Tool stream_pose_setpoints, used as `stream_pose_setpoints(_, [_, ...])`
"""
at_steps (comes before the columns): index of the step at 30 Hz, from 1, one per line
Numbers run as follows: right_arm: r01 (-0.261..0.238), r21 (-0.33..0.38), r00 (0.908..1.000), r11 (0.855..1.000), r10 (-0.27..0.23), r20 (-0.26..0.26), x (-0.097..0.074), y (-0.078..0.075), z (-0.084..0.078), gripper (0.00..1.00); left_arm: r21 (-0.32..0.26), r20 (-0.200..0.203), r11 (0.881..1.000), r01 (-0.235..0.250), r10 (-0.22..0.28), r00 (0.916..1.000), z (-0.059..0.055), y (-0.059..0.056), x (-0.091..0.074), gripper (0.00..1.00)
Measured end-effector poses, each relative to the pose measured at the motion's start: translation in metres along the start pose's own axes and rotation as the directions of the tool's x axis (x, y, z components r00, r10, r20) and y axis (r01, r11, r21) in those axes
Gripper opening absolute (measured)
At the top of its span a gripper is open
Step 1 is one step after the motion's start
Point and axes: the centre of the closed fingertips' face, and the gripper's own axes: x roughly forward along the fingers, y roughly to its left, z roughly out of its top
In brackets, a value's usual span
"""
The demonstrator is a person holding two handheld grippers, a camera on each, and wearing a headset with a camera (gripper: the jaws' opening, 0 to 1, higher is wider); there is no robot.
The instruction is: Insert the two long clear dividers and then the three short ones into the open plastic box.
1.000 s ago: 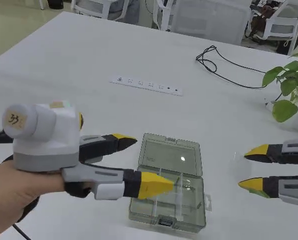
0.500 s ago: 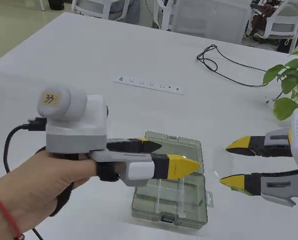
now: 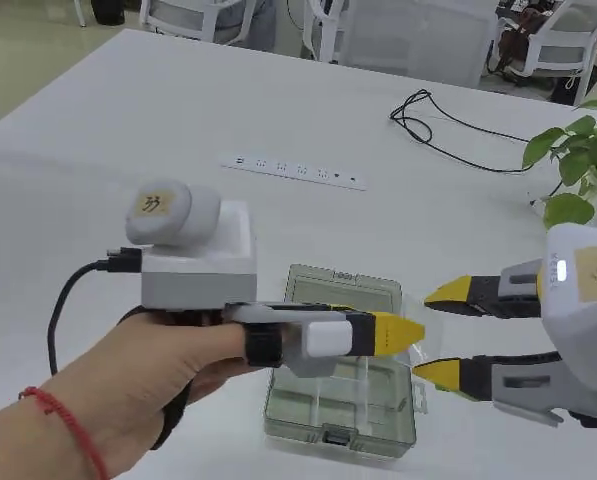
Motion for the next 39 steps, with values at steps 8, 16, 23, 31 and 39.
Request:
stream_pose_setpoints(8, [0.01,-0.039,0.9998,0.999,-0.01,-0.019,0.0,0.002,0.003,0.33,-0.021,-0.032,1.0,-0.001,0.0,0.9995,-0.007,-0.001,0.004,0.16])
stream_pose_setpoints(16, [0.008,-0.074,0.9988,0.997,-0.012,-0.047,0.001,0.003,0.002,0.33,-0.016,-0.064,1.0,-0.005,0.004,0.9979,-0.012,0.0,0.007,0.09])
stream_pose_setpoints(23, [0.003,-0.104,0.9974,0.995,-0.01,-0.072,0.002,0.005,0.0,0.33,-0.011,-0.081,1.0,-0.006,0.005,0.9967,-0.016,0.001,0.009,0.01])
stream_pose_setpoints(31, [0.0,-0.12,0.9961,0.993,-0.011,-0.087,0.003,0.005,-0.001,0.33,-0.018,-0.083,1.0,-0.002,0.0,0.9966,-0.018,0.001,0.01,0.0])
stream_pose_setpoints(39, [0.005,-0.131,0.9963,0.991,-0.016,-0.084,0.003,0.005,-0.001,0.33,-0.055,-0.071,0.999,0.001,-0.005,0.9974,-0.017,0.001,0.01,0.0])
